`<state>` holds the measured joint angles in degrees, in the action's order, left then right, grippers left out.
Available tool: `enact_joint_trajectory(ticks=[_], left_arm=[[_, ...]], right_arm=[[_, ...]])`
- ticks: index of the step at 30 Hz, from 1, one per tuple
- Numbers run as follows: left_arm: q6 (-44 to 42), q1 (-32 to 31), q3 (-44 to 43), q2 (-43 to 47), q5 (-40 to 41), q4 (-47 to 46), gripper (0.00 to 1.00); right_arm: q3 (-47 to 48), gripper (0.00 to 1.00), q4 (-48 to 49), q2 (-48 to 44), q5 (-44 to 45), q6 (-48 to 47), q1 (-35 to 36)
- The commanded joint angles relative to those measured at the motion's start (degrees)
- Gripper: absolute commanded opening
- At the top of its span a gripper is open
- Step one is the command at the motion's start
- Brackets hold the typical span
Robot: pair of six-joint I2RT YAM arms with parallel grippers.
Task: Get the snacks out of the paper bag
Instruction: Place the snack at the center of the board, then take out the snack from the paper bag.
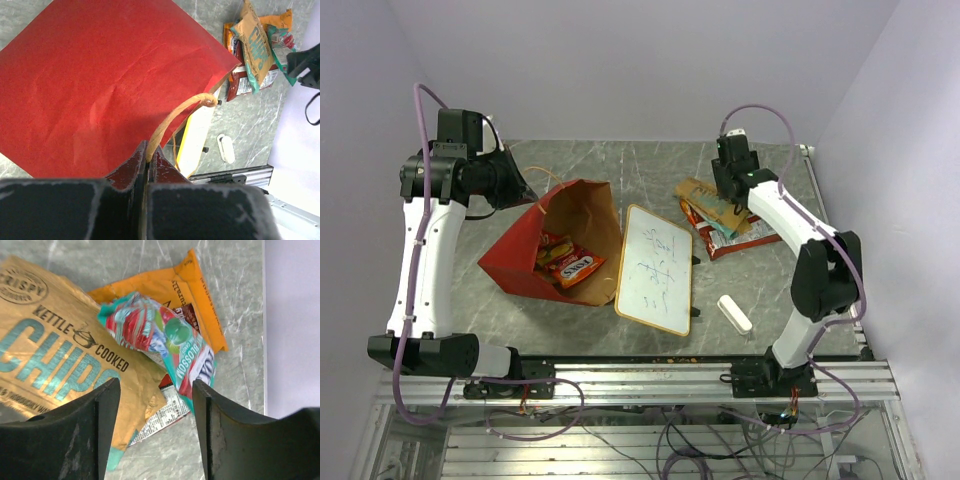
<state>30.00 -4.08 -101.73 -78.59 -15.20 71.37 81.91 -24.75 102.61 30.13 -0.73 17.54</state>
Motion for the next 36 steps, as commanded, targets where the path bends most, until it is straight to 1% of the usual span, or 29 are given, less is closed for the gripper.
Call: enact_joint_trajectory(ticks=[1,4,6,8,11,14,18,19,22,25,27,29,34,36], left_arm=[[0.58,-0.32,0.79,0.96,-1.02,-1.02,0.07],[0.58,-0.32,0.21,0.30,-2.43,-0.82,0.07],[0.14,-0.32,-0.47,0.70,-1.02,-0.02,0.07],[0.18,-0.32,0.27,1.48,-0.11,0.05,0.07],[0.62,-0.32,1.90,1.86,-1.12,-0.61,0.07],[0.38,-0.32,1.21,1.73,-0.68,-0.38,0.07],[0.15,-0.32,0.23,1.83,0.07,-0.27,0.07],[0.15,-0.32,0.26,1.85,0.02,-0.27,0.07],[0.06,-0.32,0.43,2.15,0.14,-0.27,0.07],[0.02,-0.23,0.87,2.91,0.45,-0.31,0.07],[0.19,-0.23,1.76,3.89,0.51,-0.55,0.07],[0.23,-0.23,2.83,4.58,0.53,-0.83,0.07],[0.63,-0.14,2.15,4.37,-0.45,-1.29,0.07],[1.04,-0.06,3.47,5.48,-0.18,-2.34,0.07]], right_arm=[[-0.05,0.62,0.90,-5.98,-3.03,2.07,-0.31],[-2.63,0.72,2.60,-8.13,-7.90,2.97,-0.26],[-4.06,0.75,3.34,-8.98,-11.23,3.94,-0.30],[-4.47,0.76,3.56,-9.31,-14.75,5.57,-0.29],[-4.03,0.77,4.24,-9.65,-18.67,7.17,-0.27],[-1.93,0.77,5.35,-9.44,-22.71,8.26,-0.23],[1.57,0.77,7.77,-8.29,-32.55,11.79,0.07],[1.50,0.78,9.48,-8.28,-35.83,13.24,0.46],[-0.90,0.83,17.07,-8.52,-44.07,17.99,2.77],[-2.72,0.86,24.04,-8.03,-48.29,19.72,7.69],[-2.26,0.87,26.51,-7.09,-49.58,17.17,12.34],[-1.12,0.87,27.17,-6.10,-51.32,12.35,17.39],[1.20,0.82,25.00,-5.07,-56.31,-7.86,27.63],[-0.48,0.77,25.37,-5.94,-59.94,-16.04,29.69]])
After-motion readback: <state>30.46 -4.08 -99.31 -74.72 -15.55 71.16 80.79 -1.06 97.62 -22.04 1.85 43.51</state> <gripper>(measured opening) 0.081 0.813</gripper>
